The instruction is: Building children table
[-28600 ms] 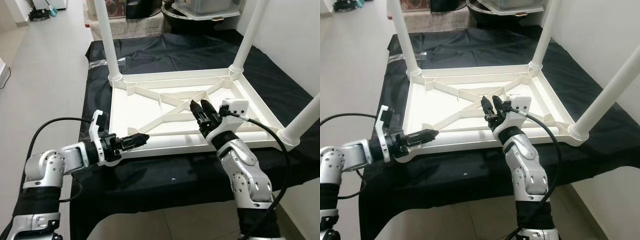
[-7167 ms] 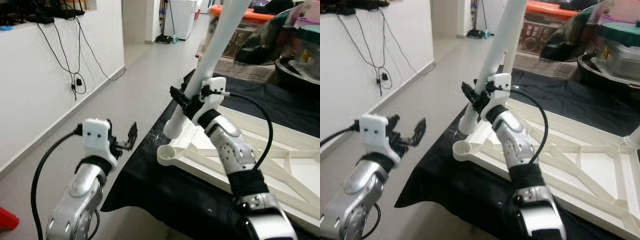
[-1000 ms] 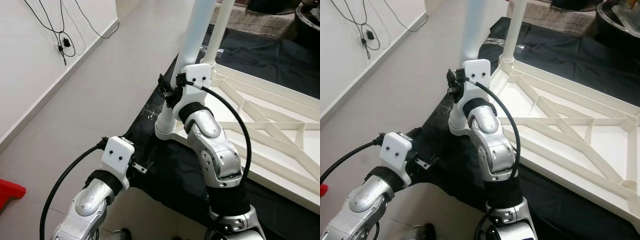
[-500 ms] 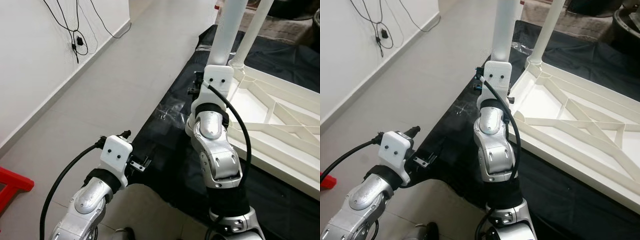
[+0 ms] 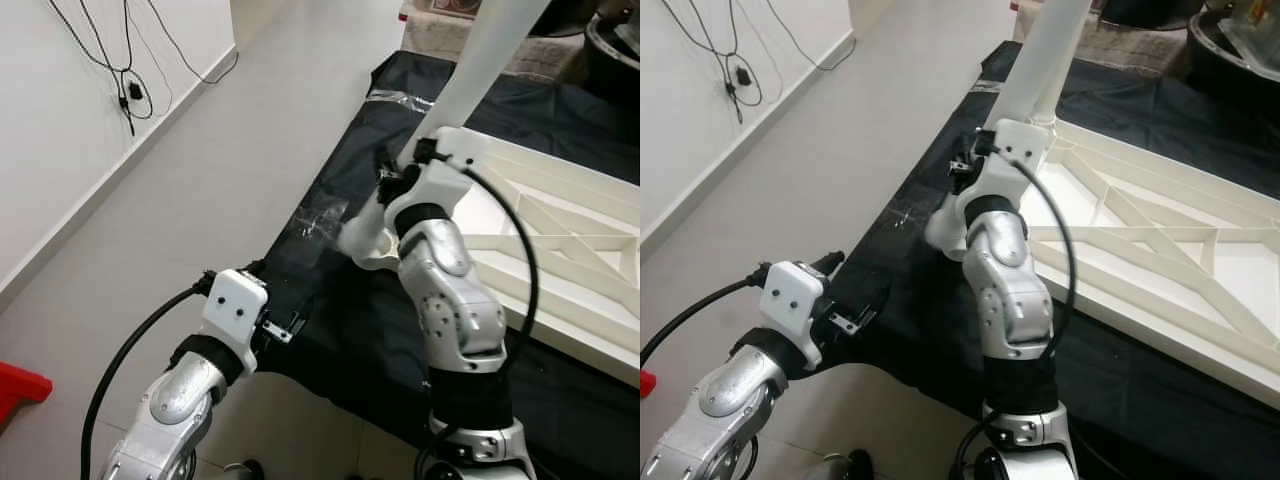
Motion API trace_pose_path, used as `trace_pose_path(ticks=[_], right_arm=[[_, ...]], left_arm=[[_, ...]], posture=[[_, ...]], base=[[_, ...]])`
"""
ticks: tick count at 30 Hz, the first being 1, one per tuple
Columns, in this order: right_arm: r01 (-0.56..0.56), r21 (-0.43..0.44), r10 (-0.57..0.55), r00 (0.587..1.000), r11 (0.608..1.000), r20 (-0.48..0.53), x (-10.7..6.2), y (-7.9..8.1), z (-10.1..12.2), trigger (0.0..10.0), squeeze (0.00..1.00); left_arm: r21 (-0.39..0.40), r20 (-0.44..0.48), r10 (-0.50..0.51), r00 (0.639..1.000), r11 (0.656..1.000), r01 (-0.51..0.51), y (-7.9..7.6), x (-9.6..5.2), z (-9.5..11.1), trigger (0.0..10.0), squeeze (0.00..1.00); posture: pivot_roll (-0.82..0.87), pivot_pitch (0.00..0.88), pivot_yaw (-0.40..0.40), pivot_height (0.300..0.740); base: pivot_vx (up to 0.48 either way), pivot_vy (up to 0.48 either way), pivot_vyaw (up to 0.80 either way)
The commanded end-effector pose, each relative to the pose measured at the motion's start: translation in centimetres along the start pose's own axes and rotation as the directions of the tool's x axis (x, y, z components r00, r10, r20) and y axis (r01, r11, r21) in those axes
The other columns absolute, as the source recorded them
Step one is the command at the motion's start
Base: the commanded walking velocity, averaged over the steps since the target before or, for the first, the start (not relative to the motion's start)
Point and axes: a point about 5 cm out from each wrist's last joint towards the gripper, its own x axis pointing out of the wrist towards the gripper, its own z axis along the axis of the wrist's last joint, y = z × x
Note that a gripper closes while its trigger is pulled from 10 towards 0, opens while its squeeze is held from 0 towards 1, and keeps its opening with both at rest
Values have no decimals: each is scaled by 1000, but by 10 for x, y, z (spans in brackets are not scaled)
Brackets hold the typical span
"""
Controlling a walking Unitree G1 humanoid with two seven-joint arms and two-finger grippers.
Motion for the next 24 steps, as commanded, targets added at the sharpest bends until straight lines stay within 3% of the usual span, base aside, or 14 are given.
trace_pose_path(ticks=[1,2,3,5,7,8,13,14,18,19,24], right_arm=[[-92,124,89,996,988,28,5,33,6,10000,0],[-141,143,138,990,980,28,4,32,6,10000,0],[-141,143,138,990,980,28,4,32,6,10000,0],[-296,186,300,954,937,7,-7,38,2,10000,0],[-350,199,357,934,916,-3,-13,41,-1,10000,0],[-395,220,408,913,892,-14,-18,46,-3,10000,0],[-459,249,480,877,853,-29,-26,54,-8,10000,0],[-477,258,501,865,840,-31,-27,54,-9,10000,0],[-501,284,532,846,818,-39,-30,57,-13,10000,0],[-512,291,547,836,808,-46,-32,59,-15,10000,0],[-533,297,575,816,792,-67,-37,61,-19,10000,0]], left_arm=[[-2,-25,10,1000,1000,-10,1,-1,-5,10000,208],[-13,-26,7,1000,1000,-7,2,1,-5,10000,1000],[-13,-26,7,1000,1000,-7,2,1,-5,10000,1000],[71,-41,21,999,997,-18,8,10,-3,10000,1000],[101,-50,28,998,995,-23,11,14,-2,10000,1000],[122,-53,38,998,992,-31,15,18,-1,10000,0],[121,-45,31,999,992,-25,20,28,3,10000,0],[119,-43,27,999,993,-22,20,31,3,10000,329],[149,-68,-20,997,988,30,14,40,0,10000,275],[162,-69,-46,997,985,57,9,45,-1,10000,0],[168,-69,-71,995,982,81,4,51,0,10000,0]], posture=[[91,183,-60,740],[89,181,-56,740],[89,181,-56,740],[89,170,-54,740],[90,169,-55,740],[91,168,-53,740],[92,161,-53,740],[93,158,-52,740],[92,155,-51,740],[91,155,-51,740],[91,154,-51,740]], base=[[0,0,0],[0,0,0],[0,0,0],[0,0,0],[0,0,0],[0,0,0],[0,0,0],[0,0,0],[0,0,0],[0,0,0],[0,0,0]])
